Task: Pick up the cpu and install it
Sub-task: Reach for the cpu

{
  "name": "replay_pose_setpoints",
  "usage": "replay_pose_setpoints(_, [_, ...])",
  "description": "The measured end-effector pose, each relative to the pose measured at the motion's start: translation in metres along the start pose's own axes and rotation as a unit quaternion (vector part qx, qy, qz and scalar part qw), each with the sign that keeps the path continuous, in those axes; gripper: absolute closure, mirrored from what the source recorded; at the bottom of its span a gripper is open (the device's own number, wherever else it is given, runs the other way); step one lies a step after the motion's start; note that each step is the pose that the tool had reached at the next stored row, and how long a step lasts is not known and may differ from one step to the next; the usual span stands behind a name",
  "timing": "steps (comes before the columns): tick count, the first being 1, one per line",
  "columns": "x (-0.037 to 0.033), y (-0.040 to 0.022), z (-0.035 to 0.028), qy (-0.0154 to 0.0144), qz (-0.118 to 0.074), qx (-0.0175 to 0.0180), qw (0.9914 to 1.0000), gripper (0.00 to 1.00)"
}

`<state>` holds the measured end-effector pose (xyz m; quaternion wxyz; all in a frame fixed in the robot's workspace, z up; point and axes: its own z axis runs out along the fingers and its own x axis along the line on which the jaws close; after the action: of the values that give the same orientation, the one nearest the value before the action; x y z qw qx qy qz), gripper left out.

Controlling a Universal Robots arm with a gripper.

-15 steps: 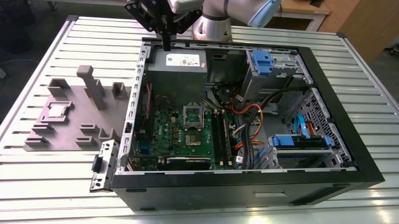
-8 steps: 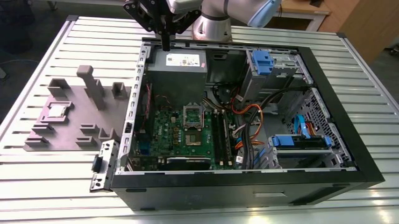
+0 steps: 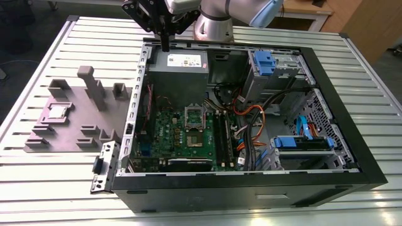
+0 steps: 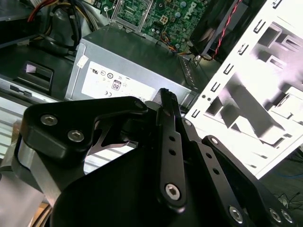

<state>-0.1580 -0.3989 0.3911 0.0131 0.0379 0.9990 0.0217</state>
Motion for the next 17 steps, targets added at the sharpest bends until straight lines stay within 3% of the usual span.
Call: replay_pose_setpoints(17, [0.0039, -0.0003, 0.0003, 0.0000, 0.000, 0.0000, 1.00000, 0.89])
